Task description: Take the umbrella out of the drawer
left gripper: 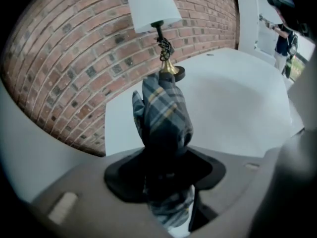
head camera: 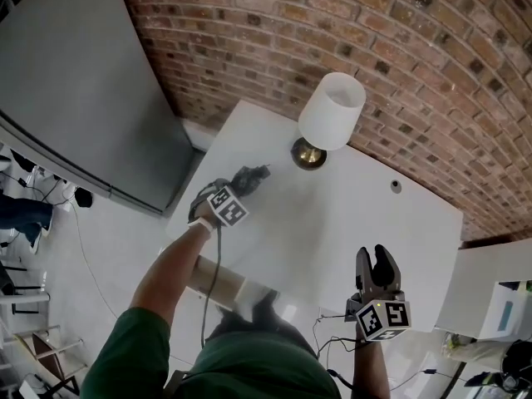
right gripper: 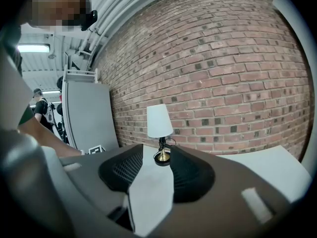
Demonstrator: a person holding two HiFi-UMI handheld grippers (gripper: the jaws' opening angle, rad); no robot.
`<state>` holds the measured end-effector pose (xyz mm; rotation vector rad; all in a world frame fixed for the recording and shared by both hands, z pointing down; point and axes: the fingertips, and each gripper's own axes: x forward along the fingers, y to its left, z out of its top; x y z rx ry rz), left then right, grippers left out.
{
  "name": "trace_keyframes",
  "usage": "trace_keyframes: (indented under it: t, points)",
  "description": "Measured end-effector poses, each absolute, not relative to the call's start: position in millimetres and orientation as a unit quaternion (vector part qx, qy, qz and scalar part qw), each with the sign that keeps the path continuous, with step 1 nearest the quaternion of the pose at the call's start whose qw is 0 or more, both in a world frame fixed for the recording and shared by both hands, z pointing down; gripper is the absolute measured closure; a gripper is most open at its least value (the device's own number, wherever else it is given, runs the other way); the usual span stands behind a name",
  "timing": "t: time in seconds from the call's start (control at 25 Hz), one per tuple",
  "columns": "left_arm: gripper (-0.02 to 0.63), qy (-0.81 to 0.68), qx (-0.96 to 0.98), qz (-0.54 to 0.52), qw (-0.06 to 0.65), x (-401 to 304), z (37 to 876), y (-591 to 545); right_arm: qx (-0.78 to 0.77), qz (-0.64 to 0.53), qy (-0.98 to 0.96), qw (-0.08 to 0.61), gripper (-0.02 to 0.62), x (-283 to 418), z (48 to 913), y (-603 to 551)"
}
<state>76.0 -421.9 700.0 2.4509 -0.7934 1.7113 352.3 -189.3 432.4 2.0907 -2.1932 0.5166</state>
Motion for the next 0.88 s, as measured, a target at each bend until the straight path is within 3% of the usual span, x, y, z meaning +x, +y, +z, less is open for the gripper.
trace_keyframes:
  t: [0.32, 0.44, 0.88]
  points:
    - [0.365, -0.266, 0.799, 0.536, 0.051, 78, 725, -425, 0.676, 0.174, -0.715, 0.038, 0.426, 358, 438, -205]
    - [0.325, -0.263, 0.811, 0.522, 0.032, 80, 716, -424, 0.674, 0.175, -0.716, 0.039, 0.426, 355, 439, -208]
    - [0.331, -0.334, 0.871, 0.358, -0.026, 64, 583, -429, 0.664, 0.149, -0.732, 0.030, 0.426, 315, 417, -229]
